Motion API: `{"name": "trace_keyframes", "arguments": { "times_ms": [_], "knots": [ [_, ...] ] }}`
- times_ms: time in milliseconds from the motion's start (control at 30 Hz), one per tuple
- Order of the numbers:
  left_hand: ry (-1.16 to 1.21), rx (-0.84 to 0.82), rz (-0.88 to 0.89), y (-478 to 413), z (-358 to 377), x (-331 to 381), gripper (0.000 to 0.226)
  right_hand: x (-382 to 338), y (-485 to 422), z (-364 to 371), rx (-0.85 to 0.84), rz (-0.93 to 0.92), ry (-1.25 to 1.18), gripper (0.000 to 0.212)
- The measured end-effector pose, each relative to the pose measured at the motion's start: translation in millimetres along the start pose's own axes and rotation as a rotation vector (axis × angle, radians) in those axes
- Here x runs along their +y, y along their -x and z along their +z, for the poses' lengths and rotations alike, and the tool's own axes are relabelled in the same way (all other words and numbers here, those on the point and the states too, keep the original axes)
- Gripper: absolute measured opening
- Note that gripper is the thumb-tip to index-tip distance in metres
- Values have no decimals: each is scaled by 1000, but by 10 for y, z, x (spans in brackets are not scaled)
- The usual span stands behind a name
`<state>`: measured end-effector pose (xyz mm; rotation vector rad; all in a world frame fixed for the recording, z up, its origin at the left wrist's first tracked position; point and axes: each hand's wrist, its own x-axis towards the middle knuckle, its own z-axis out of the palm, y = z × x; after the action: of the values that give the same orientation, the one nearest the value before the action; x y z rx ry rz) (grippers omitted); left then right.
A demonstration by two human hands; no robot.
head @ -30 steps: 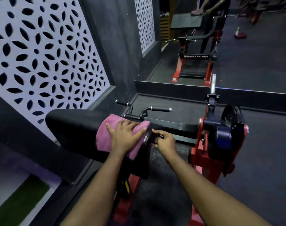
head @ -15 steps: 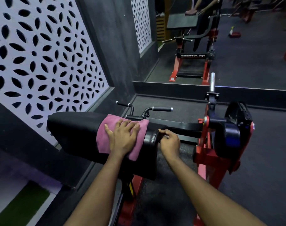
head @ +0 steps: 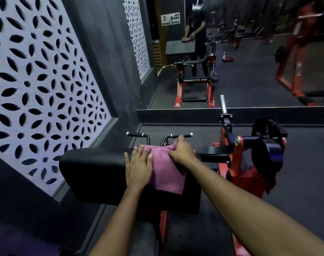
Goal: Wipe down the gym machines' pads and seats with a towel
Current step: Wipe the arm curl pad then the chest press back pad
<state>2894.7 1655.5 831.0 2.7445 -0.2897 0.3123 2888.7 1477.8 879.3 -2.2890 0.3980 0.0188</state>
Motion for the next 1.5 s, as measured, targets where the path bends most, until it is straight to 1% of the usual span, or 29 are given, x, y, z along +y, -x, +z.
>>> {"name": "trace_keyframes", "arguments": {
  "times_ms": [67,167,233,300,333,400,433,467,500,533,567,600,633,667,700,733,800,833,867,900,967,1033,1067,1133,1200,1267,1367,1433,1500],
  "knots": [
    [110,35,6,17,-83,76,74,-129,26,-76,65,-19,-151,31],
    [308,154,104,34,-271,374,64,-314,69,-411,167,-10,-366,27],
    [549,82,174,-27,-480,620,67,-465,123,-672,221,-43,-463,22],
    [751,-73,212,-131,-703,835,75,-620,157,-936,172,-113,-567,18],
    [779,-123,224,-183,-824,935,78,-693,185,-1082,100,-164,-646,14],
    [816,-120,204,-273,-1016,1052,71,-769,224,-1337,-27,-245,-821,5],
    [850,-96,169,-304,-1065,1053,64,-740,207,-1405,-40,-258,-877,8],
    [900,-83,120,-339,-1062,1022,59,-672,171,-1426,-21,-251,-886,10],
    [941,-95,54,-363,-1019,974,57,-541,99,-1400,15,-230,-812,11],
    [947,-131,-21,-371,-935,892,55,-363,28,-1317,37,-205,-640,10],
    [889,-182,-80,-374,-824,778,52,-184,-19,-1193,1,-184,-422,14],
    [793,-238,-121,-366,-713,654,47,-6,-49,-1026,-96,-149,-237,26],
    [693,-284,-164,-361,-602,534,41,163,-51,-862,-200,-108,-113,40],
    [608,-291,-201,-358,-499,443,36,285,-13,-729,-274,-67,-44,52],
    [535,-270,-215,-361,-428,388,34,377,10,-598,-288,-46,-5,59],
    [441,-225,-204,-365,-375,382,34,437,23,-504,-249,-46,26,61],
    [190,-93,-155,-354,-305,495,40,527,11,-394,-126,-68,112,58],
    [130,-27,-123,-328,-276,595,46,534,7,-399,-108,-91,146,53],
    [120,0,-74,-298,-226,704,48,544,-4,-423,-116,-116,152,47],
    [107,-19,-15,-258,-155,793,46,575,-28,-438,-123,-139,110,39],
    [-11,-105,59,-126,50,927,41,644,-40,-476,-95,-124,-121,26],
    [-117,-146,2,16,218,1023,50,787,-75,-462,35,-16,-384,20],
    [-134,-138,-27,87,279,1061,55,890,-86,-417,78,52,-452,19],
    [-150,-91,8,182,313,1050,63,1063,-86,-270,63,101,-439,21],
    [-182,-28,107,167,324,876,61,1212,-81,-110,41,85,-466,26],
    [-161,-5,158,21,282,667,59,1254,-118,-57,77,68,-504,29],
    [-122,-35,66,-118,211,621,64,1242,-146,-154,74,21,-422,24],
    [-151,-38,-41,-50,262,818,69,1269,-171,-182,52,7,-376,22],
    [-141,-20,-74,104,355,1056,72,1286,-202,-204,53,9,-366,20]
  ]
}}
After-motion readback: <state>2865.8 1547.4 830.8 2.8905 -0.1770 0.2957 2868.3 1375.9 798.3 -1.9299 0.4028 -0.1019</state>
